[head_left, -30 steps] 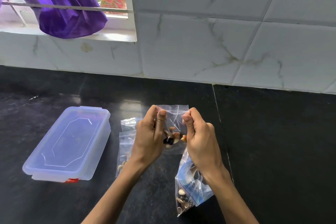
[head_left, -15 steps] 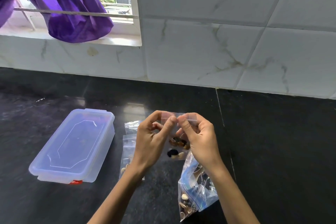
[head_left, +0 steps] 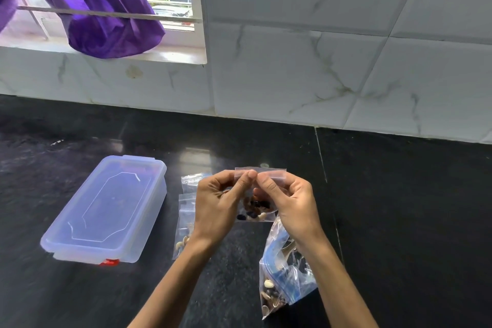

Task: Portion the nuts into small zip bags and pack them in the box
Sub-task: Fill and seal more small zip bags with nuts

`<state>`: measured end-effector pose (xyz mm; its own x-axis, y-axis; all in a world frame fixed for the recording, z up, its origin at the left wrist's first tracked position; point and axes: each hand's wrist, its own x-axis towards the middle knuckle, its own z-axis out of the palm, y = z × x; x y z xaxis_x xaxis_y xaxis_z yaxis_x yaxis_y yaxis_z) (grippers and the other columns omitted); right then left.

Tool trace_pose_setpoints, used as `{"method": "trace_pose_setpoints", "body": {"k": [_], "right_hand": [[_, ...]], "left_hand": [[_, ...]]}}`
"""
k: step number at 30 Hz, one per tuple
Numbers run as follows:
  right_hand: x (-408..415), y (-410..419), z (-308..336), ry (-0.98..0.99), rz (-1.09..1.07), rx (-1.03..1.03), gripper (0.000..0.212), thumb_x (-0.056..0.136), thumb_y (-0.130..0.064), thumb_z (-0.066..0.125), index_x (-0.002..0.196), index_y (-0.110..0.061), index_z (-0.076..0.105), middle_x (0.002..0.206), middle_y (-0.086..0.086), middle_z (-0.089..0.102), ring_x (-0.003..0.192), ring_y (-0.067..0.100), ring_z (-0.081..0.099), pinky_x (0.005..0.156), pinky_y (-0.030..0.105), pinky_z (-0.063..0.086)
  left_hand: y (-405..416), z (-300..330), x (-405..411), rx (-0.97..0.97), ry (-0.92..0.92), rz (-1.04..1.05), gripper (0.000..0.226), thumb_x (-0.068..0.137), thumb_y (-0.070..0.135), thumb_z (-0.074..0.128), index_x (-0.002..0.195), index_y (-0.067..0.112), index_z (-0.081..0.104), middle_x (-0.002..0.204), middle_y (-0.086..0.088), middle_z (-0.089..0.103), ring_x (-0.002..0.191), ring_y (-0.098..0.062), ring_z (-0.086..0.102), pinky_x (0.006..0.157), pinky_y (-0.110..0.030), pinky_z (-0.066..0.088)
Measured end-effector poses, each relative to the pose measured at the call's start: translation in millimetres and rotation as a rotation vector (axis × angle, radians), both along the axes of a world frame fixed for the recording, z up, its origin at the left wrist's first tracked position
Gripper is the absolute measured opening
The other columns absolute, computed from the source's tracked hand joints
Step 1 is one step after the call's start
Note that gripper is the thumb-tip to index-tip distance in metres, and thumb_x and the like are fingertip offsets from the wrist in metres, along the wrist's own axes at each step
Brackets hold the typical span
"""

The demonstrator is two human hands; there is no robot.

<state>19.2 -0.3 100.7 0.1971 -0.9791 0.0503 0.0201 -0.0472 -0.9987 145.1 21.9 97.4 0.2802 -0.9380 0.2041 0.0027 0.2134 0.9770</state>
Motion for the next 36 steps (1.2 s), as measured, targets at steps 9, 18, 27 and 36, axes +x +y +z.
{"method": "trace_pose_setpoints", "body": {"k": [9,18,27,36], "right_hand": [[2.1,-1.5,-10.0,-0.012,-0.086,0.014,0.017,0.083,-0.027,0.065,0.088,-0.012,0.072,0.080,0.005,0.075,0.082,0.019,0.072,0.076,0.031,0.058],[-0.6,0.1,-5.2,-0.019,-0.052,0.006,0.004,0.087,-0.016,0.064,0.087,-0.015,0.068,0.071,0.000,0.074,0.071,0.014,0.072,0.059,0.019,0.054],[-1.1,-0.6,-10.0,0.004,-0.024,0.020,0.008,0.091,-0.020,0.060,0.089,-0.018,0.067,0.071,-0.003,0.070,0.073,0.011,0.068,0.067,0.023,0.056],[-1.9,2.5,-10.3,0.029,-0.010,0.021,0.005,0.087,-0.024,0.064,0.089,-0.021,0.068,0.071,-0.007,0.072,0.075,0.007,0.070,0.059,0.016,0.052]], "left_hand": [[4.5,-1.6,6.4,0.135,0.098,-0.095,0.018,0.075,0.026,0.066,0.087,0.014,0.073,0.085,-0.003,0.075,0.085,-0.019,0.072,0.073,-0.025,0.058],[6.9,2.2,3.7,0.095,0.087,-0.086,0.013,0.080,0.022,0.063,0.083,0.014,0.072,0.081,-0.004,0.075,0.081,-0.020,0.073,0.073,-0.027,0.058],[8.2,1.3,8.1,0.176,0.122,-0.119,0.023,0.075,0.027,0.064,0.091,0.011,0.067,0.089,-0.003,0.076,0.087,-0.017,0.072,0.079,-0.033,0.058],[9.3,-0.4,4.8,0.174,0.137,-0.060,0.022,0.079,0.026,0.062,0.089,0.007,0.070,0.087,-0.005,0.075,0.086,-0.017,0.072,0.078,-0.033,0.058]]}}
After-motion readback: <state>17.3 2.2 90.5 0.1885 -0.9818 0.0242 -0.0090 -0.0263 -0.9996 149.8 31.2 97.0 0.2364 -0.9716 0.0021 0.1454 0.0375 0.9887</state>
